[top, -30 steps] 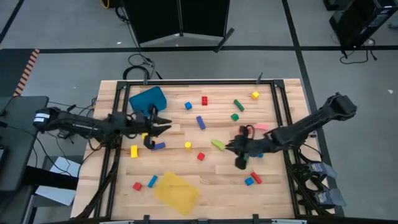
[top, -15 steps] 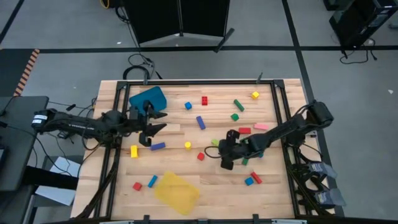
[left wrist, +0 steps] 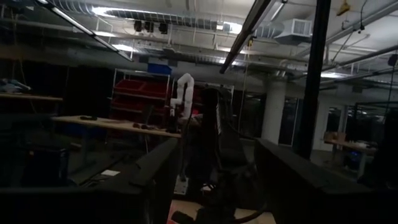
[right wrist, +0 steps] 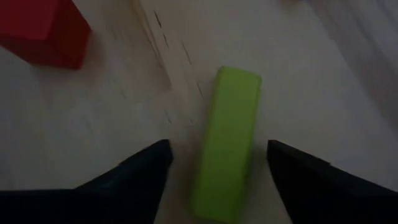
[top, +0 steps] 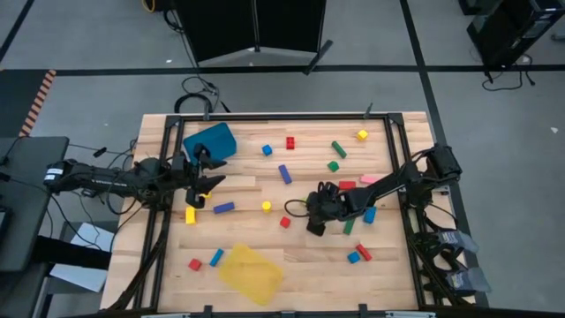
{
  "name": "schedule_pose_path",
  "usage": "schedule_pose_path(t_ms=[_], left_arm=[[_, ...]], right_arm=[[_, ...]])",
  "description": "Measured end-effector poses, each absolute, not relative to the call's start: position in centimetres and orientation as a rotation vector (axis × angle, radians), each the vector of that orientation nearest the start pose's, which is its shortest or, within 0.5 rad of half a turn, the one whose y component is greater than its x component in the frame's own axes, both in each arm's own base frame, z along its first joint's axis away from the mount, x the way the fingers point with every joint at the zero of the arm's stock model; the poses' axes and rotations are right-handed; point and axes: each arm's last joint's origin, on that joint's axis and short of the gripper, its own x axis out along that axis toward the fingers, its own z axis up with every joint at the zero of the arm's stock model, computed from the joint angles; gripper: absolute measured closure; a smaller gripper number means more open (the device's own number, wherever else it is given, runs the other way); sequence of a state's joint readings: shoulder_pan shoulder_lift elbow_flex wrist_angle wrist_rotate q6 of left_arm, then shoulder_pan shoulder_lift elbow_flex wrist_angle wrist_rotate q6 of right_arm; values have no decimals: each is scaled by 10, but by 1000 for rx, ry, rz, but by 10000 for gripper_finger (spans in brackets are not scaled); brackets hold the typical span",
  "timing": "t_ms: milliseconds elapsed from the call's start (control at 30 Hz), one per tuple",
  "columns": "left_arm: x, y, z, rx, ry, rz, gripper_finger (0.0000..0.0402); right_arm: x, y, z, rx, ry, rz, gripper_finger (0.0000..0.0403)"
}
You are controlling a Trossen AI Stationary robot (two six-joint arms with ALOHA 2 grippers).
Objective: Sort blocks by size
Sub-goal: Put the large light green block into the yellow bin
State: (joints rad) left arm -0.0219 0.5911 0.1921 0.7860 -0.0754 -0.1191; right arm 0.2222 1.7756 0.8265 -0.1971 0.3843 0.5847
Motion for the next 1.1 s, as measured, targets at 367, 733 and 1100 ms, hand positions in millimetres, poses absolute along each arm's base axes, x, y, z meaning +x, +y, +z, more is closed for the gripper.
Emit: schedule_pose_path(t_ms=[367,733,1100], left_arm=[[140,-1,247,-127,-385,26,183],[145,4,232,-201,-245,218,183],[158,10,208,-274,-90,453,183]], right_arm=[[299,56,112,207,998,-462,288],[308,66,162,212,774,-146,288],[355,125,186,122,517,157,288]])
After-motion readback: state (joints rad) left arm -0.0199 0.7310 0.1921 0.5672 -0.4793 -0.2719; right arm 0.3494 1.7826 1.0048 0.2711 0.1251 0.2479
